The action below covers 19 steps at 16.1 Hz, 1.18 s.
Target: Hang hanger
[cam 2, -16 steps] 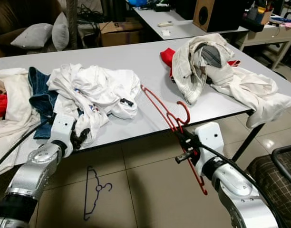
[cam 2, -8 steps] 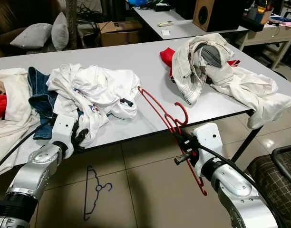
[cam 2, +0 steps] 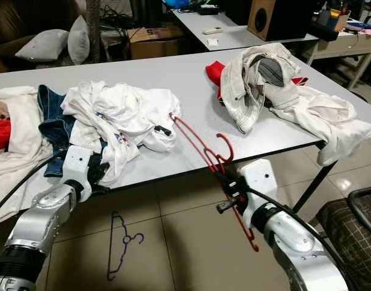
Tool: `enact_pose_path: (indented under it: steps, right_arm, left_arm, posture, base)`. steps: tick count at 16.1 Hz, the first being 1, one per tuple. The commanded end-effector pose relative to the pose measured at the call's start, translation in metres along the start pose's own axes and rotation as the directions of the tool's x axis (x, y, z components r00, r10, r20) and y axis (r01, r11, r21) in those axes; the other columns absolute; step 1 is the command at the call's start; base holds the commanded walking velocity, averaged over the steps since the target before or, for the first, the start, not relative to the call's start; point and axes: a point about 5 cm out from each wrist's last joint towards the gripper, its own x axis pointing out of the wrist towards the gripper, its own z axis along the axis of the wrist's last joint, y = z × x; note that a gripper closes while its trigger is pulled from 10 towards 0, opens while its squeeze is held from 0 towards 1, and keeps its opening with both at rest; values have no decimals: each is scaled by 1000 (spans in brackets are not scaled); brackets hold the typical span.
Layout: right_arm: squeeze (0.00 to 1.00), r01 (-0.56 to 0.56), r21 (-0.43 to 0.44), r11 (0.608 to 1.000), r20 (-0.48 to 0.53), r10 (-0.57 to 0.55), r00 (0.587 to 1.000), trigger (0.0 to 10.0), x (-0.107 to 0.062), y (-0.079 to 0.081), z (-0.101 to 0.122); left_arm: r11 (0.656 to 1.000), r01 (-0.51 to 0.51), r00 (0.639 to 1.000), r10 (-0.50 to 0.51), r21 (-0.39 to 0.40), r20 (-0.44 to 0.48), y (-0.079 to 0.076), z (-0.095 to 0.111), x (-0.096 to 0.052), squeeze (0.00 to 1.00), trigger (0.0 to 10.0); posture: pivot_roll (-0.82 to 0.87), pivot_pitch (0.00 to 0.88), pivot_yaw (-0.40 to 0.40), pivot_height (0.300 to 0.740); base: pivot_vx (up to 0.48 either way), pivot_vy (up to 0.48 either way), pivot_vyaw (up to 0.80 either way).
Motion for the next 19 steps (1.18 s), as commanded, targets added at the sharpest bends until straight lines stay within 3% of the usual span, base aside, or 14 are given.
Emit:
enact_pose_path:
  steps: [1, 4, 5, 6, 8, 9, 10, 11, 12, 14, 15, 16, 17, 19]
  right_arm:
    - [0, 5, -15, 1000, 20, -4, 1000, 10000, 1, -2, 3]
    - [0, 26, -12, 1000, 53, -25, 998, 10000, 5, -8, 7]
    - [0, 24, -14, 1000, 62, -23, 998, 10000, 7, -10, 9]
    - [0, 21, -18, 1000, 65, -20, 998, 10000, 8, -10, 9]
    - [0, 28, -17, 999, 83, -27, 996, 10000, 10, -12, 11]
    - [0, 42, -12, 999, 98, -41, 994, 10000, 11, -13, 12]
    - [0, 47, -7, 999, 104, -46, 993, 10000, 11, -13, 12]
    - [0, 49, -2, 999, 109, -48, 993, 10000, 12, -12, 12]
    - [0, 46, -1, 999, 110, -46, 993, 10000, 12, -10, 12]
    - [0, 43, -1, 999, 111, -43, 993, 10000, 12, -9, 10]
    - [0, 46, -1, 999, 108, -45, 993, 10000, 11, -9, 9]
    - [0, 49, -1, 999, 104, -48, 993, 10000, 11, -9, 9]
    - [0, 52, -4, 999, 105, -52, 993, 10000, 12, -10, 9]
    - [0, 71, -13, 997, 124, -68, 990, 10000, 15, -14, 14]
  left_arm:
    - [999, -8, 998, 6, 35, 66, 6, 19, 0, 0, 0]
    - [986, -65, 966, 24, 152, 256, 29, 85, 1, 0, 0]
    - [966, -153, 914, 59, 208, 401, 48, 137, -6, 0, 0]
    - [944, -217, 870, 72, 249, 488, 58, 169, -14, 0, 0]
    - [885, -338, 768, 63, 320, 637, 72, 224, -38, 0, 0]
    - [861, -383, 726, 57, 334, 686, 75, 239, -49, 0, 0]
    - [854, -395, 717, 56, 340, 695, 76, 242, -52, 0, 0]
    - [845, -386, 739, 44, 369, 672, 77, 236, -51, 0, 0]
    - [846, -353, 791, 42, 400, 610, 77, 217, -43, 0, 0]
    - [850, -142, 953, -21, 507, 303, 68, 149, -22, 0, 0]
    - [872, -16, 988, -62, 490, 143, 61, 114, -18, 0, 0]
    - [892, 44, 995, -78, 450, 56, 57, 93, -18, 0, 0]
    - [907, 26, 998, -47, 421, 39, 61, 89, -18, 0, 0]
    - [924, -132, 986, 84, 358, 147, 78, 119, -13, 0, 0]
  posture:
    - [-89, 0, 29, 740]
    - [-75, 0, 25, 740]
    - [-65, 0, 21, 740]
    - [-61, 0, 19, 740]
    - [-52, 0, 20, 740]
    - [-49, 0, 22, 740]
    - [-48, 0, 25, 740]
    - [-46, 0, 25, 740]
    - [-45, 0, 27, 740]
    - [-45, 0, 30, 740]
    - [-44, 0, 32, 740]
    - [-46, 0, 30, 740]
    - [-47, 0, 29, 740]
    - [-42, 0, 27, 740]
  base:
    - [0, 0, 0]
    - [0, 0, 0]
    - [0, 0, 0]
    - [0, 0, 0]
    - [0, 0, 0]
    - [0, 0, 0]
    - [0, 0, 0]
    - [0, 0, 0]
    - [0, 0, 0]
    - [0, 0, 0]
    - [0, 0, 0]
    - [0, 0, 0]
    - [0, 0, 0]
    - [0, 0, 0]
